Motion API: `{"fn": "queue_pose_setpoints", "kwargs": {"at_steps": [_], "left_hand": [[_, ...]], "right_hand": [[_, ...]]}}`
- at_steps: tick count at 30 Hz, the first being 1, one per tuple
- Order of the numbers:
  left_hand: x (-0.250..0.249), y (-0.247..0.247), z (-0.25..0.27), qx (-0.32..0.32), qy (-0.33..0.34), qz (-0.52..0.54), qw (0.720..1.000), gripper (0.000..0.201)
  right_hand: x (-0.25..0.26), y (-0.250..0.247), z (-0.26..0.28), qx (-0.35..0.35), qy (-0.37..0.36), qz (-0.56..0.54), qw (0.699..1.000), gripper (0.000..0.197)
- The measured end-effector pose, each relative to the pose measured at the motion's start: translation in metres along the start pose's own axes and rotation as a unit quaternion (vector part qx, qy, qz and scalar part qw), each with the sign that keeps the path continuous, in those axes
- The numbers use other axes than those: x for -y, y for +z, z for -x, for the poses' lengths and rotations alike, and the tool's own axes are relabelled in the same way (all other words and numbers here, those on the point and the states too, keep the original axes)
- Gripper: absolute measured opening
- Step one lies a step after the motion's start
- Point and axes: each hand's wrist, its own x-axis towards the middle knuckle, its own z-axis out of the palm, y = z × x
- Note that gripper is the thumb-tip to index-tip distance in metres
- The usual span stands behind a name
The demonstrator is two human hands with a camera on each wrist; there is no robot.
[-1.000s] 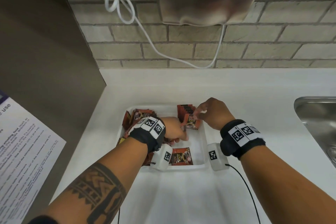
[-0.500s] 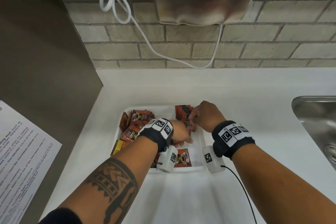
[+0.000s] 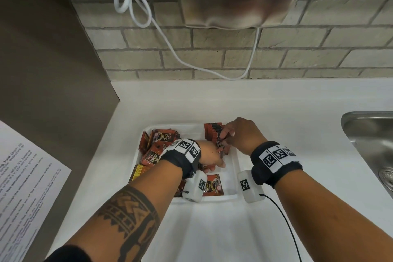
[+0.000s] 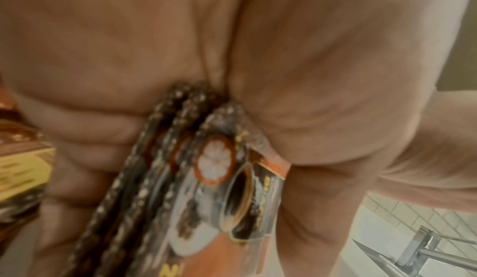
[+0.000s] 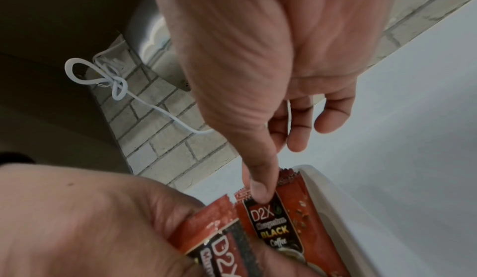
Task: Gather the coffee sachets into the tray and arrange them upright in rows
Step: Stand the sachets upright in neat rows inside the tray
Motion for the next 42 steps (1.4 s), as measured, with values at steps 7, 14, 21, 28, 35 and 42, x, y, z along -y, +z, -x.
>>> {"fn": "queue_pose_setpoints", "kwargs": {"at_steps": [7,14,21,28,35,42], "left_hand": [[0.005,-0.005,0.011,-0.001,0.029,0.033,0.999,0.026],[0.031,-0.011,0.011,-0.102,0.114,0.213,0.965,0.034],[0.029,-0.005,0.023,-0.086,0.188,0.380,0.902,0.037],[0.040,-0.008,0.021,-0.169,0.158,0.211,0.950,0.026],[0.034,-0.013,0.028,-0.143,0.090,0.125,0.978,0.028],[0.017,-0.004,0.015,-0.063,0.051,-0.037,0.996,0.033]], "right_hand": [[-0.003,-0.006,0.011,-0.035,-0.031,-0.015,0.999,0.014],[-0.003,-0.009,0.023,0.014,-0.025,-0.105,0.994,0.005],[-0.001,-0.012,0.020,0.006,-0.017,-0.197,0.980,0.013],[-0.001,-0.020,0.022,-0.030,-0.023,-0.178,0.983,0.010],[-0.002,-0.027,0.019,-0.082,-0.015,-0.164,0.983,0.004],[0.000,-0.013,0.017,-0.040,-0.010,-0.036,0.998,0.009]]}}
